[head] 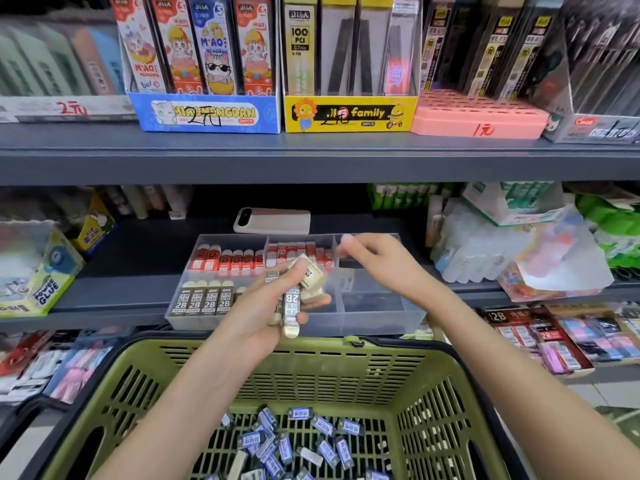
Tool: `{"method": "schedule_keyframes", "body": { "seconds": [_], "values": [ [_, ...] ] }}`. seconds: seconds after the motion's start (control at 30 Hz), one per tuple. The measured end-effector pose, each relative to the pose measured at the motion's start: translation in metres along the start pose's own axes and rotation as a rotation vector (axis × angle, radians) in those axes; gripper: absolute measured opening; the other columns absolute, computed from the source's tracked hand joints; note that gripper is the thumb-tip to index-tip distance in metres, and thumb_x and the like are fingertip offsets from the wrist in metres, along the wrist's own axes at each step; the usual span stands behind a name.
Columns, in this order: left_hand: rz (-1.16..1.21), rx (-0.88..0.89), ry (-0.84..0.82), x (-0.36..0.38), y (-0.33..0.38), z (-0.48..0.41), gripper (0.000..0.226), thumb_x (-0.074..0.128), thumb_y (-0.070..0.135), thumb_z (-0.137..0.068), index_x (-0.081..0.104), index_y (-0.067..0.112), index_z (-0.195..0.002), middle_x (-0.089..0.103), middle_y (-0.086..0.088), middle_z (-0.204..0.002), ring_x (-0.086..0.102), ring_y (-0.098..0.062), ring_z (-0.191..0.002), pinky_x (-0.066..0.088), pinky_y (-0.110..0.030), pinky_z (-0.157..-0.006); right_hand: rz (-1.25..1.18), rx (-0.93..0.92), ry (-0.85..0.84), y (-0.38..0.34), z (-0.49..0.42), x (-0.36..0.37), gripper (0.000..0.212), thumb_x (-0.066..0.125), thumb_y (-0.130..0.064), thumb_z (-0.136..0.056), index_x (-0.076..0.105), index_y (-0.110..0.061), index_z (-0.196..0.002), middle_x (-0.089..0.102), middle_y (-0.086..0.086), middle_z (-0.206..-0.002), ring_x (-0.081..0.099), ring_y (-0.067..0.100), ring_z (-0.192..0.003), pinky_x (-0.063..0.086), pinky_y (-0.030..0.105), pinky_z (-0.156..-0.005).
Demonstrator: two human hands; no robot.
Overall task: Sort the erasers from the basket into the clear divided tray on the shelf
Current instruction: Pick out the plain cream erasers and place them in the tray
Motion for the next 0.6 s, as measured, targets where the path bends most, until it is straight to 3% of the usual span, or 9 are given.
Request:
{"method": "schedule_keyframes", "body": {
  "seconds": [0.03, 0.1, 0.13, 0.23, 0.33, 0.4, 0.43, 0.5, 0.6],
  "values": [
    [0.016, 0.004, 0.001, 0.001, 0.0, -0.001, 0.05, 0.072, 0.024, -0.066, 0.061, 0.007, -0.112, 0.073, -0.016, -0.093, 0.071, -0.034, -0.074, 0.04, -0.02, -0.034, -0.097, -0.014, 0.039, -0.011, 0.009, -0.004, 0.055, 0.039, -0.063, -0.086, 0.07, -0.018, -0.08, 0.07, -0.002, -0.079, 0.062, 0.012, -0.078, 0.049, 0.03, -0.08],
    [0.041, 0.016, 0.008, 0.004, 0.0, -0.001, 0.043, 0.072, 0.022, -0.065, 0.064, 0.01, -0.105, 0.074, -0.014, -0.086, 0.071, -0.03, -0.068, 0.04, -0.02, -0.034, -0.082, -0.043, 0.074, -0.033, 0.028, -0.003, 0.053, 0.046, -0.073, -0.074, 0.063, -0.025, -0.061, 0.059, -0.013, -0.056, 0.05, 0.002, -0.055, 0.038, 0.013, -0.056],
    [0.046, 0.021, 0.015, 0.006, 0.0, -0.001, 0.04, 0.073, 0.021, -0.064, 0.065, 0.011, -0.102, 0.074, -0.013, -0.086, 0.071, -0.026, -0.064, 0.041, -0.02, -0.035, -0.023, -0.053, 0.089, -0.04, 0.034, -0.002, 0.047, 0.052, -0.071, -0.072, 0.061, -0.027, -0.059, 0.054, -0.016, -0.051, 0.047, 0.001, -0.053, 0.035, 0.013, -0.052],
    [0.041, 0.018, 0.02, 0.012, -0.003, 0.0, 0.041, 0.075, 0.024, -0.064, 0.066, 0.012, -0.102, 0.074, -0.01, -0.084, 0.07, -0.02, -0.062, 0.044, -0.021, -0.037, -0.028, -0.057, 0.13, -0.047, 0.041, -0.002, 0.029, 0.068, -0.049, -0.076, 0.065, -0.02, -0.071, 0.056, -0.013, -0.058, 0.048, 0.002, -0.057, 0.036, 0.018, -0.055],
    [0.064, -0.028, -0.004, 0.018, -0.008, 0.0, 0.041, 0.074, 0.024, -0.066, 0.066, 0.009, -0.103, 0.074, -0.012, -0.089, 0.072, -0.028, -0.073, 0.043, -0.02, -0.037, -0.486, 0.053, 0.138, -0.025, 0.035, -0.008, 0.018, 0.071, -0.022, -0.081, 0.067, -0.004, -0.085, 0.067, 0.004, -0.079, 0.058, 0.011, -0.07, 0.048, 0.029, -0.069],
    [0.104, -0.055, -0.001, 0.019, -0.01, -0.001, 0.038, 0.071, 0.015, -0.067, 0.064, 0.007, -0.103, 0.073, -0.016, -0.093, 0.072, -0.031, -0.075, 0.042, -0.019, -0.035, -0.69, 0.123, 0.23, -0.002, 0.027, -0.022, 0.019, 0.069, -0.014, -0.083, 0.064, 0.0, -0.094, 0.069, 0.012, -0.088, 0.063, 0.014, -0.071, 0.053, 0.028, -0.071],
    [0.109, -0.058, 0.004, 0.018, -0.01, -0.002, 0.036, 0.069, 0.011, -0.067, 0.063, 0.007, -0.102, 0.073, -0.017, -0.093, 0.072, -0.031, -0.075, 0.042, -0.018, -0.035, -0.633, 0.147, 0.295, 0.01, 0.021, -0.032, 0.019, 0.069, -0.014, -0.083, 0.064, -0.001, -0.097, 0.069, 0.011, -0.09, 0.064, 0.014, -0.07, 0.053, 0.026, -0.071],
    [0.091, -0.059, 0.019, 0.015, -0.009, -0.003, 0.037, 0.067, 0.007, -0.066, 0.06, 0.005, -0.103, 0.073, -0.017, -0.093, 0.072, -0.031, -0.076, 0.042, -0.018, -0.035, -0.273, 0.166, 0.356, 0.026, 0.007, -0.048, 0.023, 0.068, -0.016, -0.083, 0.066, -0.006, -0.103, 0.068, 0.005, -0.094, 0.064, 0.014, -0.079, 0.051, 0.026, -0.075],
    [0.045, -0.061, 0.047, 0.009, -0.009, -0.003, 0.045, 0.07, 0.008, -0.064, 0.058, 0.0, -0.107, 0.073, -0.016, -0.095, 0.073, -0.03, -0.079, 0.042, -0.017, -0.035, 0.154, 0.108, 0.192, 0.029, -0.019, -0.03, 0.022, 0.067, -0.019, -0.082, 0.072, -0.012, -0.103, 0.07, 0.001, -0.103, 0.062, 0.018, -0.099, 0.045, 0.025, -0.083]
  ]
}}
Point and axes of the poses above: each hand's wrist, its own z-axis away from the middle knuckle, its own x-axis out of the palm, y = z × x, the point moved 10 cm from there along -z, towards the middle knuckle
